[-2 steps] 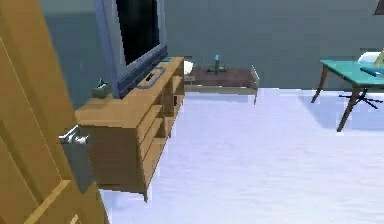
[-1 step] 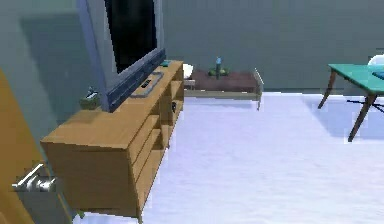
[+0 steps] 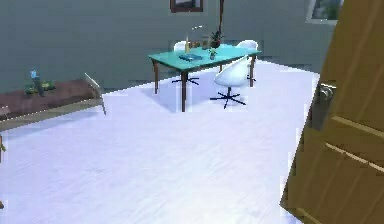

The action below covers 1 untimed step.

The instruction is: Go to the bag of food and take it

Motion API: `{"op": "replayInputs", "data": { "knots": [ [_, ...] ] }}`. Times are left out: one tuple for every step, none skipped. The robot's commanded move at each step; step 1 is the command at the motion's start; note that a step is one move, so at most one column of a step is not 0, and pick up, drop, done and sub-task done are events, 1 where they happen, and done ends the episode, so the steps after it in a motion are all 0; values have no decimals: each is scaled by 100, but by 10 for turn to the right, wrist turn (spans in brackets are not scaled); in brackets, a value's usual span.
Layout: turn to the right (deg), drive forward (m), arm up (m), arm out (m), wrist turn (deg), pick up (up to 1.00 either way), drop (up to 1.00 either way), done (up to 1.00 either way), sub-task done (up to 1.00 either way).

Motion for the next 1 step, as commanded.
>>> {"op": "replayInputs", "data": {
  "knots": [
    [420, 0, 0, 0, 0, 0, 0, 0, 0]
  ]
}}
